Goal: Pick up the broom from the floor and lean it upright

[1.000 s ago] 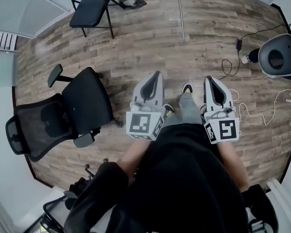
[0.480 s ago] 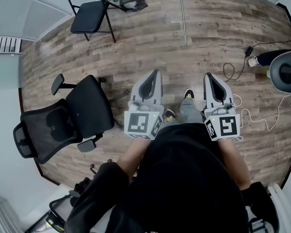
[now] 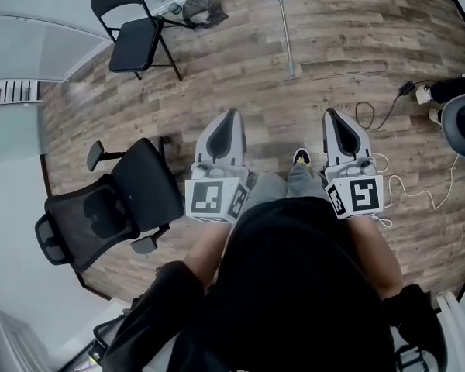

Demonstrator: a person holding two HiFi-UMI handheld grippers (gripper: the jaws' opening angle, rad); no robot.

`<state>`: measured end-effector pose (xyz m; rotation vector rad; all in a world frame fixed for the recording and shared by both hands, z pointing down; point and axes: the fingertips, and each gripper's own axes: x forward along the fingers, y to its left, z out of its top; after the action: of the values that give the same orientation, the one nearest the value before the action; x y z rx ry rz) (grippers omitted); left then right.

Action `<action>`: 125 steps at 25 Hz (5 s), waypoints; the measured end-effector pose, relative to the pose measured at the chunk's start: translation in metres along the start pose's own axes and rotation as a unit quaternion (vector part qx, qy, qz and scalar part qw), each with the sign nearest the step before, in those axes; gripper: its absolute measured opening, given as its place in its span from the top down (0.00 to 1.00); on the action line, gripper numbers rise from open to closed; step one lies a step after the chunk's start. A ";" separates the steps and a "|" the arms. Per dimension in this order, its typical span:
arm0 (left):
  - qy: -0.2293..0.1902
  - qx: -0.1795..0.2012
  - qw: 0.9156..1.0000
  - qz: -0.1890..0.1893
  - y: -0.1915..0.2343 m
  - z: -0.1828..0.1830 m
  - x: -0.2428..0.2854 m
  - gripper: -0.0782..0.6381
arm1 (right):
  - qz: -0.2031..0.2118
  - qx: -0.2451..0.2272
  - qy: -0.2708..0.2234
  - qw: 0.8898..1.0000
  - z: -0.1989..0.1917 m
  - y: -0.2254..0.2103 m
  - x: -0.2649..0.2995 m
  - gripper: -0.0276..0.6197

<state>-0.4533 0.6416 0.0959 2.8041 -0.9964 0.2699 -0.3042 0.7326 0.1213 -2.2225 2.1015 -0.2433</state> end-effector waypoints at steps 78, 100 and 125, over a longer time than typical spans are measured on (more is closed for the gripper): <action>0.020 0.039 0.998 -0.051 0.080 0.077 0.297 0.86 | 0.088 0.068 -0.016 0.994 0.035 -0.142 0.271 0.93; 0.040 0.025 0.995 -0.088 0.092 0.073 0.379 0.86 | 0.050 0.049 0.016 0.997 0.020 -0.183 0.331 0.93; 0.003 -0.085 0.996 -0.029 0.249 0.036 0.473 0.86 | 0.331 -0.352 0.224 0.846 -0.045 -0.111 0.517 0.93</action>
<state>-0.2472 0.1553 0.1851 2.6721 -0.8899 0.1765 -0.1758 0.2267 0.2172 -1.5711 3.5240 0.0989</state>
